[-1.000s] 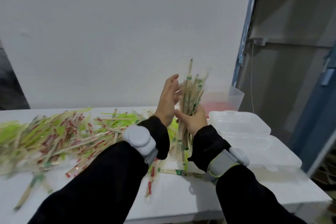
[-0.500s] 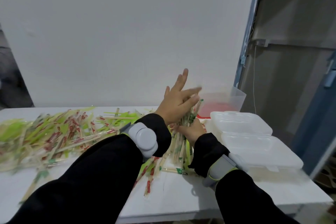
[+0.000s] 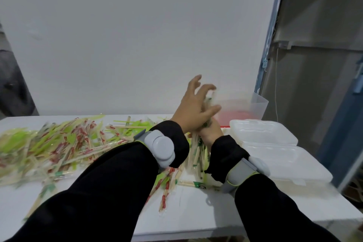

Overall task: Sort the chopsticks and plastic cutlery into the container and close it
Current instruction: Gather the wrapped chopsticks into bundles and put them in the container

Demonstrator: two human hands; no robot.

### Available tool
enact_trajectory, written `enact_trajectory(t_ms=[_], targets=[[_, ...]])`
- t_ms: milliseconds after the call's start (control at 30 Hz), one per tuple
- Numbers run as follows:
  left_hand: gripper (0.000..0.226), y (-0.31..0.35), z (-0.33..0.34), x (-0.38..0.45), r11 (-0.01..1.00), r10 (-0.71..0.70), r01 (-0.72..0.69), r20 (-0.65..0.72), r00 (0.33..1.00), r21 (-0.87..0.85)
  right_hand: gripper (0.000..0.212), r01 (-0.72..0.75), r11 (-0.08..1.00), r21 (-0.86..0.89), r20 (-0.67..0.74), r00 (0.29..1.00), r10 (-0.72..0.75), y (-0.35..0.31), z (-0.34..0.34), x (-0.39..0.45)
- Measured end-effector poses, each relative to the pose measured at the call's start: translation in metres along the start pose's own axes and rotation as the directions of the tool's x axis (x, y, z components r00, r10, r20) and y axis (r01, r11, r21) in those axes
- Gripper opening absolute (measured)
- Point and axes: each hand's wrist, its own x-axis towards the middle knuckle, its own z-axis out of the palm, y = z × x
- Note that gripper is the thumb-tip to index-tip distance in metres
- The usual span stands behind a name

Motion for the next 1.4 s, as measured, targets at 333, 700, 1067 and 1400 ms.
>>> enact_trajectory(t_ms=[333,700,1067,1400], targets=[[0.118,-0.032,0.002,-0.015,0.878,-0.364,0.473,0.536,0.762,-0.076,0.029,-0.155,0.61,0.777,-0.102,0.925,0.366,-0.033,-0.036,0.03],[0.041,-0.026,0.043,-0.017,0.201,-0.738,0.416,0.142,0.659,-0.887,0.021,-0.016,0.514,0.857,-0.295,0.803,0.517,-0.017,-0.05,0.054],[0.027,-0.022,0.035,0.015,0.423,-0.719,0.613,0.164,0.675,-0.668,0.024,-0.267,0.618,0.74,-0.091,0.87,0.485,-0.017,-0.054,0.064],[0.019,-0.02,0.051,0.086,0.886,-0.361,0.463,0.58,0.73,-0.03,0.017,-0.273,0.619,0.736,-0.059,0.886,0.461,-0.035,-0.091,0.109]])
